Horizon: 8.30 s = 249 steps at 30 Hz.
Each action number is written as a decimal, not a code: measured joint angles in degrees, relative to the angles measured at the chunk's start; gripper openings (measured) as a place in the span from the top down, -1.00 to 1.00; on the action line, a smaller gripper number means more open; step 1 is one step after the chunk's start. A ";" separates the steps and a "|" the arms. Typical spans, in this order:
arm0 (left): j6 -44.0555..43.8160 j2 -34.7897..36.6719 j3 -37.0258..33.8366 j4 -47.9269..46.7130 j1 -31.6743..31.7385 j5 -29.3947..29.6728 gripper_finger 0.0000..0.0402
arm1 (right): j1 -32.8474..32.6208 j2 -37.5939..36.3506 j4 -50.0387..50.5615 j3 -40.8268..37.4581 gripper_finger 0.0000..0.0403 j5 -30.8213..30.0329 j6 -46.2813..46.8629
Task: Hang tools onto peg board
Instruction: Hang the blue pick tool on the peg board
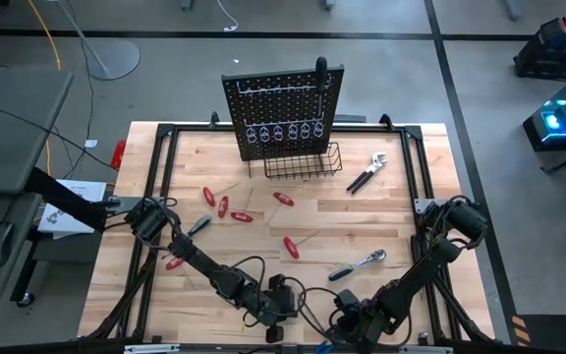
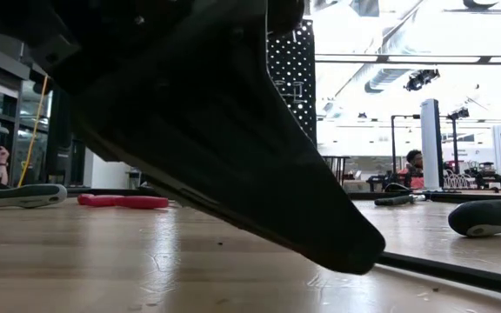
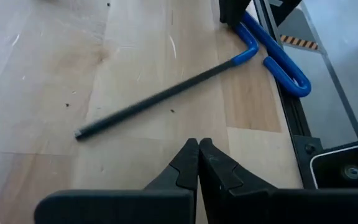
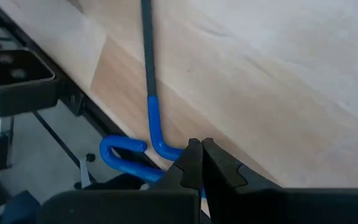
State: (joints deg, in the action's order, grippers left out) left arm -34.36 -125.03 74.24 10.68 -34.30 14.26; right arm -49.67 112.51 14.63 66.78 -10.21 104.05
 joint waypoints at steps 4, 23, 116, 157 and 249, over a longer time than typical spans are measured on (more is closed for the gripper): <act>-1.01 0.00 0.00 0.00 -0.27 0.05 1.00 | 0.00 0.00 -1.56 0.00 1.00 1.35 -2.48; 14.26 8.35 0.06 -7.47 5.61 -3.01 1.00 | -13.17 -5.79 -5.15 0.01 1.00 -12.75 15.23; 22.55 -1.71 5.06 -8.69 2.05 -10.63 1.00 | -1.98 13.44 -9.43 11.45 -0.02 -1.70 25.47; 31.41 3.23 4.92 -16.09 10.26 -9.23 1.00 | -1.68 13.56 17.80 27.63 0.98 -9.32 22.95; 14.15 33.99 19.63 -44.23 33.35 -5.37 0.97 | 46.27 -8.52 73.04 64.61 0.83 -6.10 -106.85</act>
State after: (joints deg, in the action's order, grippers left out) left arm -20.21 -91.05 93.86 -33.55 -0.95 8.89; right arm -3.40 103.98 87.67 131.39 -16.31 -2.80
